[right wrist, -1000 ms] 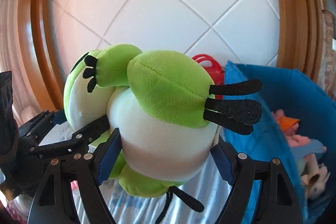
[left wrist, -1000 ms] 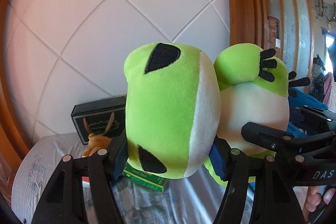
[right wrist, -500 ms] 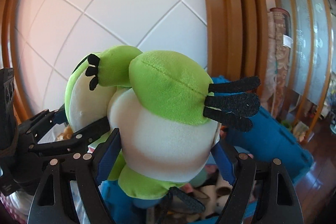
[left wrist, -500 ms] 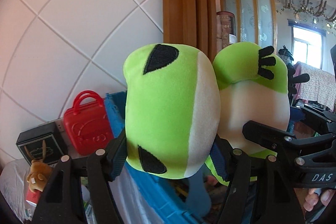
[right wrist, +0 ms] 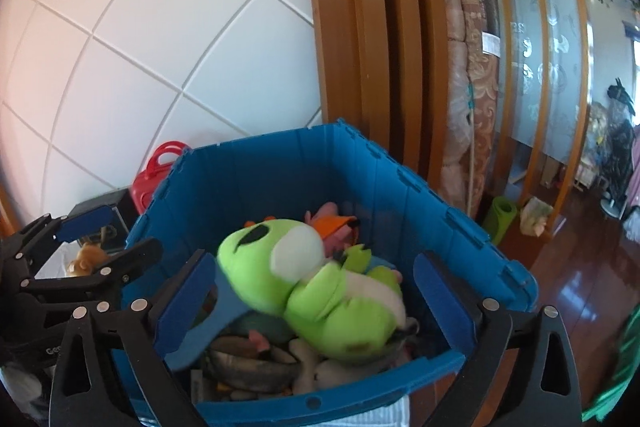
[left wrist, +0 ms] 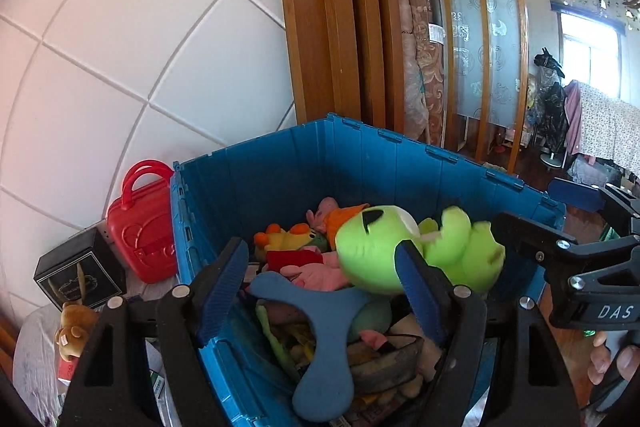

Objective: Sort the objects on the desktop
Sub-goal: 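Carry the green frog plush with both tools over the blue crate, then open both tools to release the frog plush into the crate, then move both tools back toward the tissue packs and syrup box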

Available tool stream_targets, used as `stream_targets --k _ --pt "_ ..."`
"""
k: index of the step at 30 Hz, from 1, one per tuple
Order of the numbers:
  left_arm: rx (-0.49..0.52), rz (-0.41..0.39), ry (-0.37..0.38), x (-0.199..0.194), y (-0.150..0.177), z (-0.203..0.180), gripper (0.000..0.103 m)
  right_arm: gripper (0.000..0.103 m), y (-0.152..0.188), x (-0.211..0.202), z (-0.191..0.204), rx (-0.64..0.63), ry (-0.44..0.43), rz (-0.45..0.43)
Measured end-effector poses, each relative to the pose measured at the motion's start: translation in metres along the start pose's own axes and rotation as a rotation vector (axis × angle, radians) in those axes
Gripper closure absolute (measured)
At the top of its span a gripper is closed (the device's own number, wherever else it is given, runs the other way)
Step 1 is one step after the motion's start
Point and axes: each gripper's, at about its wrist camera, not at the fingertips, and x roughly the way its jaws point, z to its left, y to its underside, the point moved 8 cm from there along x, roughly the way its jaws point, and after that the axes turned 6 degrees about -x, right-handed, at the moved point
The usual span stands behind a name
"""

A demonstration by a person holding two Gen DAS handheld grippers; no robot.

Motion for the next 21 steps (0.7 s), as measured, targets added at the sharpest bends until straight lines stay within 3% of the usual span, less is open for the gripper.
stream_targets --k 21 --pt "-0.095 -0.009 -0.08 -0.032 0.024 0.049 0.026 0.0 0.026 -0.005 0.019 -0.082 0.083 0.057"
